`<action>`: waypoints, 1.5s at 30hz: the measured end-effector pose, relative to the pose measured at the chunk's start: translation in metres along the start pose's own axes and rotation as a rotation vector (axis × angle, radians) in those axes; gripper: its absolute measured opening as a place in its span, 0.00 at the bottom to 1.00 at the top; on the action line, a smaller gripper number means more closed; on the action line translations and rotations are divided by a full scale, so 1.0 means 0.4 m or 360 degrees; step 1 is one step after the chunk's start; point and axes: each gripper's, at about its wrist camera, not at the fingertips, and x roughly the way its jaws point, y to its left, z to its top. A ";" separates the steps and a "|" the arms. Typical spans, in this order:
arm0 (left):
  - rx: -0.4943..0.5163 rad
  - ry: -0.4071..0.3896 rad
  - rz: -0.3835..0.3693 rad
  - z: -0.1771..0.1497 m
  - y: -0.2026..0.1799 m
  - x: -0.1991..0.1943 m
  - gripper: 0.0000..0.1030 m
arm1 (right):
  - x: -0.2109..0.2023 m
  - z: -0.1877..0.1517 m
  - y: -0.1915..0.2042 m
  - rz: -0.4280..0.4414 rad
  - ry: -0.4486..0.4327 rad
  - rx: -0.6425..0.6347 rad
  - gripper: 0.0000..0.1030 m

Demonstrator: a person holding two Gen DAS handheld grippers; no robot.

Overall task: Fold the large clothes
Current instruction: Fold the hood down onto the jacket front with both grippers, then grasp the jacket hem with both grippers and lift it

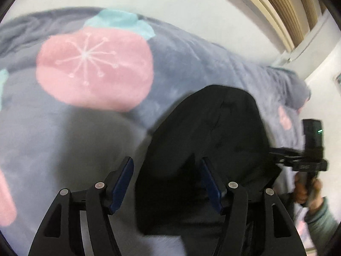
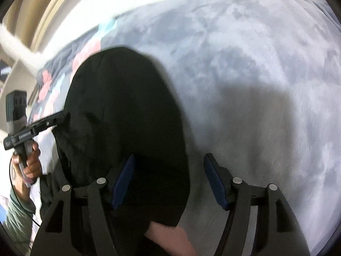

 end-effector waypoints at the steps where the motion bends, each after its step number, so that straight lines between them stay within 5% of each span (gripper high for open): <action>1: -0.0026 0.0028 -0.0040 0.011 0.006 0.014 0.65 | 0.007 0.008 -0.008 0.0016 0.0011 0.0012 0.68; 4: -0.0103 0.0156 -0.0073 0.032 0.025 0.087 0.65 | 0.070 0.048 -0.023 0.0107 0.0073 0.0056 0.68; 7: -0.0135 0.0150 -0.0139 0.041 0.023 0.108 0.59 | 0.100 0.074 -0.012 0.0194 0.0095 0.0044 0.67; 8: -0.0120 0.0127 -0.0145 0.043 0.015 0.103 0.42 | 0.107 0.083 -0.002 0.0219 0.0100 0.0025 0.56; 11: -0.0032 0.0019 -0.0063 0.028 -0.028 0.050 0.17 | 0.108 0.092 0.048 0.0148 0.0091 -0.0094 0.38; 13: 0.0035 -0.0034 -0.0019 0.008 -0.058 0.001 0.15 | 0.075 0.074 0.090 0.0104 0.0055 -0.0207 0.18; 16: 0.0147 -0.0101 -0.0030 -0.030 -0.112 -0.113 0.14 | -0.003 0.041 0.153 0.0067 -0.0050 -0.0328 0.14; 23: 0.0400 -0.0247 -0.0026 -0.198 -0.269 -0.428 0.13 | -0.284 -0.131 0.331 -0.0100 -0.0333 -0.0635 0.13; 31: 0.0552 -0.0266 0.0124 -0.525 -0.434 -0.663 0.13 | -0.529 -0.468 0.502 -0.0339 -0.0477 -0.0814 0.12; 35: 0.0454 -0.0104 0.0138 -0.735 -0.444 -0.679 0.16 | -0.571 -0.639 0.535 -0.0438 -0.0407 -0.0825 0.11; 40: 0.0121 0.0183 0.0232 -0.981 -0.355 -0.620 0.16 | -0.516 -0.792 0.488 -0.0403 -0.0033 -0.0637 0.17; 45: -0.0111 0.0073 0.0260 -1.041 -0.329 -0.714 0.16 | -0.542 -0.855 0.423 -0.0272 0.0146 -0.0367 0.19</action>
